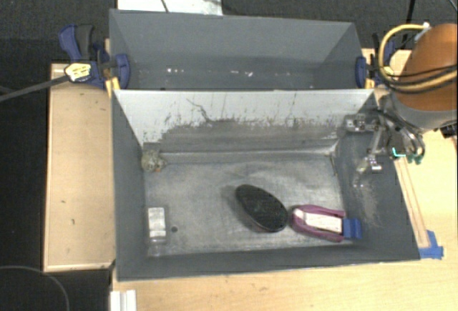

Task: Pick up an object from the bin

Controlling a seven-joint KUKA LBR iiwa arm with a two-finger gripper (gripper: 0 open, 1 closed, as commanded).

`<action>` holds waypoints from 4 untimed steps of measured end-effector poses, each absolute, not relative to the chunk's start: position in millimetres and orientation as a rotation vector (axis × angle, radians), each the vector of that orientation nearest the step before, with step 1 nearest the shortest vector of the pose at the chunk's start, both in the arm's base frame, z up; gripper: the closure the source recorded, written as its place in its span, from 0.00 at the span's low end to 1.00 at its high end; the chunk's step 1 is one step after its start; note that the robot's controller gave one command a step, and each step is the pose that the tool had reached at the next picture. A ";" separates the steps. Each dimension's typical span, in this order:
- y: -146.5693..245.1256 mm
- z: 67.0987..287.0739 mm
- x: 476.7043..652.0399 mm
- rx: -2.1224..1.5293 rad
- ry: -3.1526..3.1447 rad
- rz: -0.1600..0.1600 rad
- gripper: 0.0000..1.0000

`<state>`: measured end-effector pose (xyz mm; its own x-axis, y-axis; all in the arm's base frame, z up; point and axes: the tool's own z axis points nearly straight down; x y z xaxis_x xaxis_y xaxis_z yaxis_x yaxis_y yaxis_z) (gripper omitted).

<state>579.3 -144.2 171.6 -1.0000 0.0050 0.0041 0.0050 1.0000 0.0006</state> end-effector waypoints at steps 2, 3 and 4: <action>-50.6 101.2 486.4 -0.054 -3.146 -0.003 0.00; 14.2 105.4 488.5 -0.240 -3.137 -0.005 0.00; 87.0 69.7 490.3 -0.458 -3.107 -0.005 0.00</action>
Offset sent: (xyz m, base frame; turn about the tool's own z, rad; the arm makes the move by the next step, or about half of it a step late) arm -0.0720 0.0441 -0.1016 -0.1783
